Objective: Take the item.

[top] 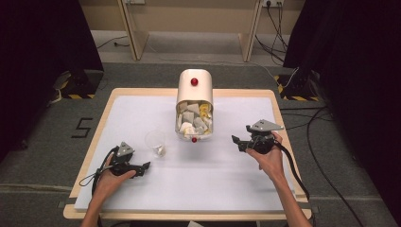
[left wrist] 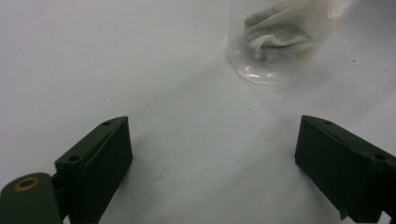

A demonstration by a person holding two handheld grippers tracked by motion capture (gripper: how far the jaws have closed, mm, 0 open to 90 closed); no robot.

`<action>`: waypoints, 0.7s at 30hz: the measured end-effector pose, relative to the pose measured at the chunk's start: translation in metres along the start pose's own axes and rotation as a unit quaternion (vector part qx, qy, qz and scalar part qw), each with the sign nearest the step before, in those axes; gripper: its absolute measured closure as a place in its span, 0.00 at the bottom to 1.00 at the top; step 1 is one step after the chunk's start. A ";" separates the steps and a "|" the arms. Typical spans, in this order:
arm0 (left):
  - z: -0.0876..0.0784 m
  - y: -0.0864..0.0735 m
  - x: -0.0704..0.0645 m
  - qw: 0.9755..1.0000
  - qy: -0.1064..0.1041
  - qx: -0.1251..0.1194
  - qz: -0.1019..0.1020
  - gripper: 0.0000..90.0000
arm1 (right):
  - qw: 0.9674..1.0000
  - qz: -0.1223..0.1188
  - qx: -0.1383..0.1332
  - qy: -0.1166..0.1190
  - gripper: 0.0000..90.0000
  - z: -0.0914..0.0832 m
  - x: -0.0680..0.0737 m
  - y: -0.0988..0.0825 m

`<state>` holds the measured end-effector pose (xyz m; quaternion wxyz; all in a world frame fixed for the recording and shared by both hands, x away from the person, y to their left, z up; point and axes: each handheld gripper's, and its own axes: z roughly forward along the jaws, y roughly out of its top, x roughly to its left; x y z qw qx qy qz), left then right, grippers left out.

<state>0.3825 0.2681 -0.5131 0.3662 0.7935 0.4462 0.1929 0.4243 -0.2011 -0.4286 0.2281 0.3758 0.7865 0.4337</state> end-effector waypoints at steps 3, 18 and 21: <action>0.000 0.000 0.000 1.000 0.000 0.000 0.000 0.11 | 1.000 -0.001 0.011 0.000 0.30 0.002 0.000 -0.008; 0.000 0.000 0.000 1.000 0.000 0.000 0.000 0.11 | 0.999 0.008 0.036 0.002 0.28 -0.002 0.003 -0.036; 0.000 0.000 0.000 1.000 0.000 0.000 0.000 0.11 | 0.999 0.010 0.040 0.003 0.28 -0.004 0.004 -0.041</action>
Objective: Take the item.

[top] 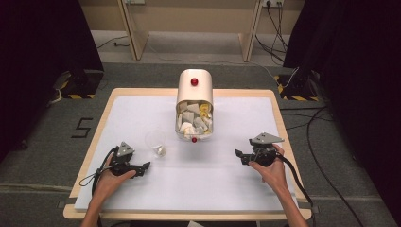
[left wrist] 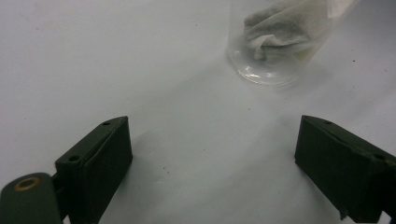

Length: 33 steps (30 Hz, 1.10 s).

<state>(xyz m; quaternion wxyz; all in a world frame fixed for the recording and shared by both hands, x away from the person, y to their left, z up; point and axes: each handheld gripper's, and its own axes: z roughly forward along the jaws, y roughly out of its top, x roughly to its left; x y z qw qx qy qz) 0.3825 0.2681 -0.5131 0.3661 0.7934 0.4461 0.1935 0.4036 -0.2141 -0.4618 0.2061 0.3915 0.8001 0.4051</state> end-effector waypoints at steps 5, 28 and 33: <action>0.000 0.000 0.000 1.000 0.000 0.000 0.000 0.11 | 1.000 0.001 0.006 -0.001 0.27 -0.001 0.000 -0.006; 0.000 0.000 0.000 1.000 0.000 0.000 0.000 0.11 | 0.999 -0.005 0.044 0.002 0.26 -0.007 0.011 -0.036; 0.000 0.000 0.000 1.000 0.000 0.000 0.000 0.11 | 0.998 -0.012 0.054 0.004 0.26 -0.008 0.014 -0.038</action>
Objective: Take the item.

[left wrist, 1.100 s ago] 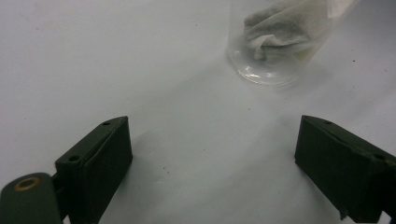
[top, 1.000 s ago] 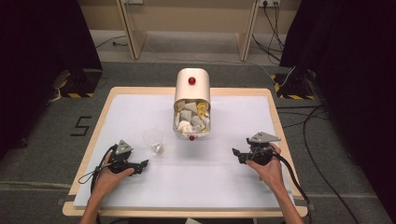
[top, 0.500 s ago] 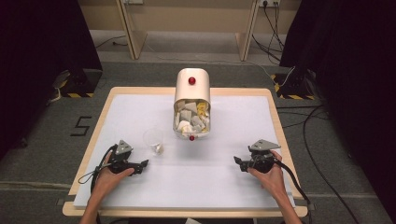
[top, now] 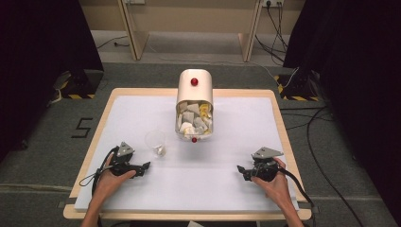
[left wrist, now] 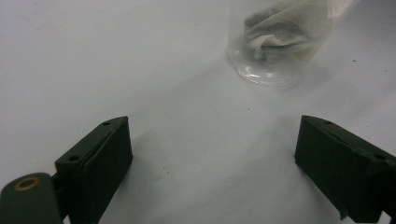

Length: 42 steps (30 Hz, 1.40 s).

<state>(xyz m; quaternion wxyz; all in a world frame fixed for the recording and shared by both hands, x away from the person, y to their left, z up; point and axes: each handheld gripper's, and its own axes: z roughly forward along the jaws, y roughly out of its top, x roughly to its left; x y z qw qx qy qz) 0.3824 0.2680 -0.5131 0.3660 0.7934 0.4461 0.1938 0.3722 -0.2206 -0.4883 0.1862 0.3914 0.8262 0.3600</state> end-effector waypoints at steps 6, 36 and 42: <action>0.000 0.000 0.000 1.000 0.000 0.000 0.000 0.11 | 1.000 -0.010 0.022 -0.001 0.24 0.002 0.005 -0.005; 0.000 0.000 0.000 1.000 0.000 0.000 0.000 0.11 | 1.000 0.001 0.006 0.006 0.23 0.005 0.004 -0.015; 0.000 0.000 0.000 1.000 0.000 0.000 0.000 0.11 | 1.000 0.002 0.007 0.007 0.23 0.005 0.004 -0.015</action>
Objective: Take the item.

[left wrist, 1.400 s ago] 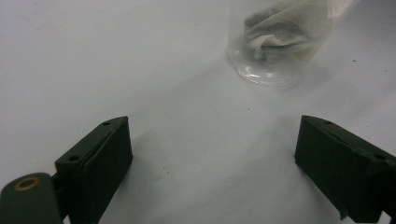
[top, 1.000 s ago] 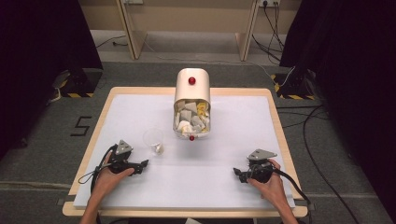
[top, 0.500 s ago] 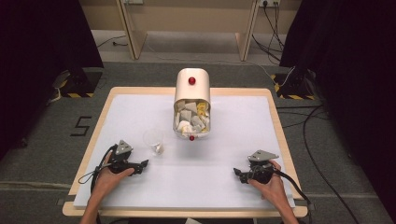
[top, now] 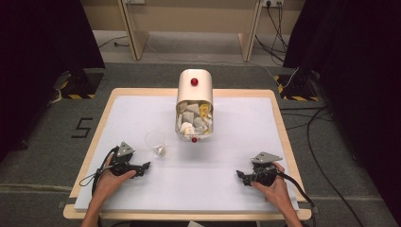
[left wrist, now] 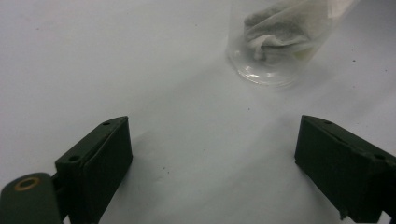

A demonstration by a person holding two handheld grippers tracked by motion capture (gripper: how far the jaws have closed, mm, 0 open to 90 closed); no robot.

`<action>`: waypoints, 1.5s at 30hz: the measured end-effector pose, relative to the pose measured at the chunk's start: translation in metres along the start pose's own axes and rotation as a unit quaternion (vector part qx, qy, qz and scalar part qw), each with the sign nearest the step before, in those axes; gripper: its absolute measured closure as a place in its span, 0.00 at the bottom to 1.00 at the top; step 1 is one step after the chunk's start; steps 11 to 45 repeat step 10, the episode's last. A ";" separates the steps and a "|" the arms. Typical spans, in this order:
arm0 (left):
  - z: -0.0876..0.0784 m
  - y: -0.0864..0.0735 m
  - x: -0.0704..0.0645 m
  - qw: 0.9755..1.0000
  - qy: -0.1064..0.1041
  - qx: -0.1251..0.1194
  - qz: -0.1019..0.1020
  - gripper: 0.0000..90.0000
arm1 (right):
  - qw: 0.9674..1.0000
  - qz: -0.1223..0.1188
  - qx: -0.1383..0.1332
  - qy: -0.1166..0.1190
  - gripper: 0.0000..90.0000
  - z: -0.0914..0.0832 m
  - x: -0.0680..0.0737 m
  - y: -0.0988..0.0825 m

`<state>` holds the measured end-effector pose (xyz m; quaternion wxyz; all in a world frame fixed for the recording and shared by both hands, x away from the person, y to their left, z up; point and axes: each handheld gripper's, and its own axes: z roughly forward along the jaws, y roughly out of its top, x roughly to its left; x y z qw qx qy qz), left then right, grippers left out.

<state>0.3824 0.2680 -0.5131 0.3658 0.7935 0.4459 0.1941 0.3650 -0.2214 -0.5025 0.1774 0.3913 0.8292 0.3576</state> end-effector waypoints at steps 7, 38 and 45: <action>0.000 0.000 0.000 1.000 0.000 0.000 0.000 0.11 | 1.000 0.000 0.000 0.001 0.22 0.000 0.000 0.000; 0.000 0.000 0.000 1.000 0.000 0.000 0.000 0.11 | 1.000 0.000 0.000 0.001 0.22 0.000 0.000 0.000; 0.000 0.000 0.000 1.000 0.000 0.000 0.000 0.11 | 1.000 0.000 0.000 0.001 0.22 0.000 0.000 0.000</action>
